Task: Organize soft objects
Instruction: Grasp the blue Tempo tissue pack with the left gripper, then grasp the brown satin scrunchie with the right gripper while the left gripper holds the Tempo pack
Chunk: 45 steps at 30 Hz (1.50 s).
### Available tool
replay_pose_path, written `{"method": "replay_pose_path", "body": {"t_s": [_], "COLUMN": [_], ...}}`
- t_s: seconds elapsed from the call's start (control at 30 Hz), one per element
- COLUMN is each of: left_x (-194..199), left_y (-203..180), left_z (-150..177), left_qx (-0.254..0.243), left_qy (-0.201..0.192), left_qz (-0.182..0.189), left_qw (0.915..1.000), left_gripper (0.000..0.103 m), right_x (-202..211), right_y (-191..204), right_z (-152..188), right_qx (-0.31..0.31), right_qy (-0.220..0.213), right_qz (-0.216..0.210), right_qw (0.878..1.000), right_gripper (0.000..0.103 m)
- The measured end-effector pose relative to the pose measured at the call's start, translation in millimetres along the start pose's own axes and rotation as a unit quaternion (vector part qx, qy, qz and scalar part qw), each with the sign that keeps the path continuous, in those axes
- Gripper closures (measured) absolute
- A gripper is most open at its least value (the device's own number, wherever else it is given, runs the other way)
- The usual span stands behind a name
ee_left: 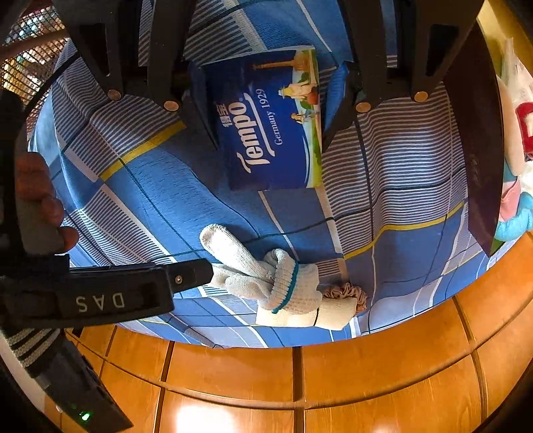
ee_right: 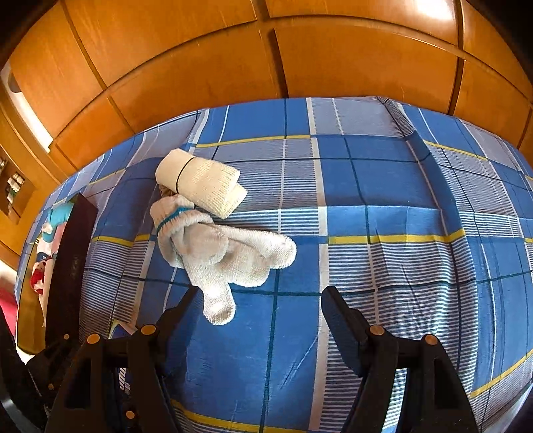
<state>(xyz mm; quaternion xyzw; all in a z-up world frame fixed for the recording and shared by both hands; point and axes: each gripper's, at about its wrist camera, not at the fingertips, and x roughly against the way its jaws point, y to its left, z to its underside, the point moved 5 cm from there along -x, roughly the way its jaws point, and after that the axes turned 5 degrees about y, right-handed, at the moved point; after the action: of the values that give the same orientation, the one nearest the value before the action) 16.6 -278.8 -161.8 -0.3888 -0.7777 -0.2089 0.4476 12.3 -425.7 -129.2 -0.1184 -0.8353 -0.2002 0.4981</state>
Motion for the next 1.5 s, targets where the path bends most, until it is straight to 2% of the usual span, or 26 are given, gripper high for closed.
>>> {"method": "replay_pose_path", "body": {"t_s": [0.2, 0.3, 0.43, 0.53, 0.63, 0.73, 0.9, 1.13, 1.17, 1.23, 1.3, 1.33, 1.4, 1.5], "left_x": [2, 5, 6, 6, 5, 5, 6, 6, 7, 8, 8, 8, 8, 7], "left_y": [2, 2, 5, 5, 7, 8, 9, 11, 12, 12, 11, 11, 11, 9], "left_z": [5, 8, 8, 8, 7, 7, 7, 6, 6, 7, 7, 7, 7, 6], "left_qx": [-0.004, -0.004, 0.000, 0.001, 0.004, 0.005, 0.004, 0.004, 0.005, 0.006, 0.007, 0.008, 0.007, 0.004], "left_qy": [-0.009, -0.011, -0.012, -0.011, -0.011, -0.011, -0.012, -0.012, -0.012, -0.011, -0.011, -0.011, -0.011, -0.012], "left_qz": [0.003, 0.006, 0.013, 0.016, 0.022, 0.027, 0.031, 0.039, 0.040, 0.041, 0.041, 0.042, 0.040, 0.035], "left_qw": [1.0000, 0.9999, 0.9998, 0.9998, 0.9997, 0.9996, 0.9994, 0.9992, 0.9991, 0.9991, 0.9991, 0.9990, 0.9991, 0.9993], "left_gripper": [0.045, 0.045, 0.045, 0.045, 0.045, 0.045, 0.046, 0.046, 0.046, 0.046, 0.046, 0.046, 0.046, 0.046], "right_x": [2, 8, 11, 6, -5, -19, -51, -101, -107, -115, -117, -117, -105, -79], "right_y": [13, 26, 59, 79, 101, 117, 143, 143, 143, 144, 147, 150, 159, 170], "right_z": [0, -11, -45, -70, -97, -112, -131, -154, -154, -150, -144, -140, -134, -130], "right_qx": [0.024, 0.044, 0.108, 0.131, 0.161, 0.179, 0.239, 0.223, 0.222, 0.229, 0.243, 0.253, 0.268, 0.268], "right_qy": [-0.004, -0.013, -0.024, -0.025, -0.023, -0.008, 0.036, 0.095, 0.107, 0.127, 0.138, 0.143, 0.134, 0.107], "right_qz": [-0.009, -0.018, -0.011, -0.014, 0.002, 0.006, 0.027, 0.042, 0.042, 0.038, 0.036, 0.035, 0.017, -0.027], "right_qw": [1.000, 0.999, 0.994, 0.991, 0.987, 0.984, 0.970, 0.969, 0.968, 0.964, 0.959, 0.956, 0.954, 0.957], "right_gripper": [0.029, 0.029, 0.029, 0.029, 0.029, 0.029, 0.029, 0.029, 0.032, 0.067, 0.078, 0.088, 0.095, 0.095]}}
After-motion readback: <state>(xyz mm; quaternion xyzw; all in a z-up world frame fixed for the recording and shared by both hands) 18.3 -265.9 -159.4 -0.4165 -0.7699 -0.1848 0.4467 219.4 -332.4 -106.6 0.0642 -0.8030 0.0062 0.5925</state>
